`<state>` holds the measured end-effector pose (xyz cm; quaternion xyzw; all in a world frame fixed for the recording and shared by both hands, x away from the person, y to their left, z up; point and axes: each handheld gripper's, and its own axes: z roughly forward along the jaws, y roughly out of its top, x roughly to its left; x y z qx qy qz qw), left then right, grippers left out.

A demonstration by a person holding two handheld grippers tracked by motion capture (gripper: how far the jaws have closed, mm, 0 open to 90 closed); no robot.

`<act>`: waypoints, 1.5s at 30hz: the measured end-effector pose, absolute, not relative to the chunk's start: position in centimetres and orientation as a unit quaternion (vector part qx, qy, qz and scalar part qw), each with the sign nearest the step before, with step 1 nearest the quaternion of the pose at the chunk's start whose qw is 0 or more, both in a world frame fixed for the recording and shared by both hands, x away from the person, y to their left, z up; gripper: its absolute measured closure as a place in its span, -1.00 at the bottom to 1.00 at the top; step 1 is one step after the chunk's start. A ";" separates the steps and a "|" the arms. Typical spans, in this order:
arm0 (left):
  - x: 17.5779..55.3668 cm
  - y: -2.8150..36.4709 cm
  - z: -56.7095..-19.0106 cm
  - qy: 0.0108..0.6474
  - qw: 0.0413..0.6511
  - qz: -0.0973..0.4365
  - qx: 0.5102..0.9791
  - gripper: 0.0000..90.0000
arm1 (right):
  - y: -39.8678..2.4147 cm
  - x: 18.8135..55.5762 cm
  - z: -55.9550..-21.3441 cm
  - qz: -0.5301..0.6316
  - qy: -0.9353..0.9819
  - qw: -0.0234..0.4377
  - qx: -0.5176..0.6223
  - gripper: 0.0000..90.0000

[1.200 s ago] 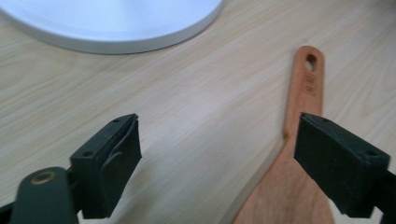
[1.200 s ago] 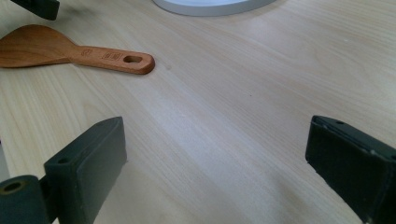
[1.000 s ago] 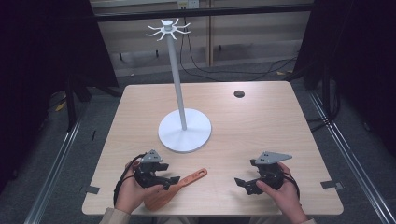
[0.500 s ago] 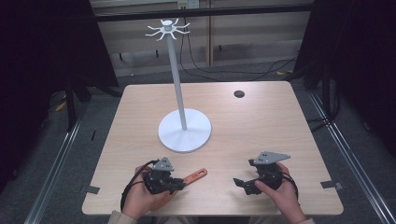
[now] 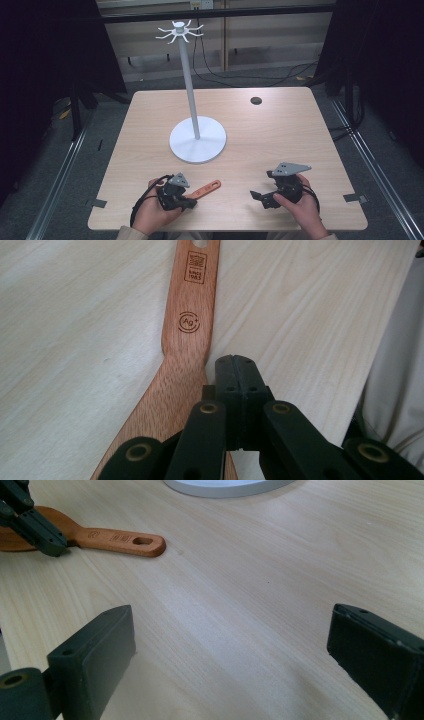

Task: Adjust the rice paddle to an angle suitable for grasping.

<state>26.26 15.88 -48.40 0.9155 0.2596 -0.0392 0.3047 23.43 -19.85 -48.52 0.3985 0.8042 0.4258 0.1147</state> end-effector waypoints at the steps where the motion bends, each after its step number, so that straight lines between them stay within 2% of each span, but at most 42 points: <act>1: 26.5 16.2 -48.4 0.267 0.305 -0.035 0.914 1.00 | -19.8 23.4 -48.5 0.426 0.804 0.114 0.399 -0.88; 15: 27.4 17.4 -48.3 0.287 0.303 -0.031 0.908 1.00 | -19.8 23.4 -48.6 0.426 0.804 0.113 0.399 -0.88; 16: 27.5 17.4 -48.2 0.284 0.310 -0.033 0.907 0.85 | -19.8 23.4 -48.6 0.426 0.804 0.113 0.399 -0.88; 18: 27.5 17.2 -47.9 0.283 0.330 -0.032 0.900 0.77 | -19.8 23.5 -48.5 0.426 0.804 0.114 0.399 -0.88; 19: 27.5 17.1 -47.4 0.287 0.340 -0.020 0.895 0.58 | -19.8 23.5 -48.5 0.426 0.803 0.116 0.400 -0.88; 22: 27.9 17.1 -46.8 0.294 0.352 -0.007 0.889 0.33 | -19.9 23.5 -48.5 0.426 0.802 0.116 0.401 -0.88; 30: 29.0 16.8 -46.3 0.293 0.313 0.027 0.903 0.18 | -19.9 23.5 -48.5 0.427 0.802 0.114 0.402 -0.88; 35: 30.0 16.1 -46.9 0.295 0.260 0.020 0.919 0.18 | -19.9 23.5 -48.5 0.427 0.802 0.115 0.402 -0.88; 42: 30.5 15.5 -47.4 0.300 0.235 0.018 0.924 0.22 | -20.1 23.5 -48.5 0.428 0.801 0.114 0.404 -0.88; 45: 30.5 14.6 -47.3 0.289 0.207 0.030 0.934 0.23 | -20.0 23.5 -48.5 0.427 0.802 0.113 0.402 -0.88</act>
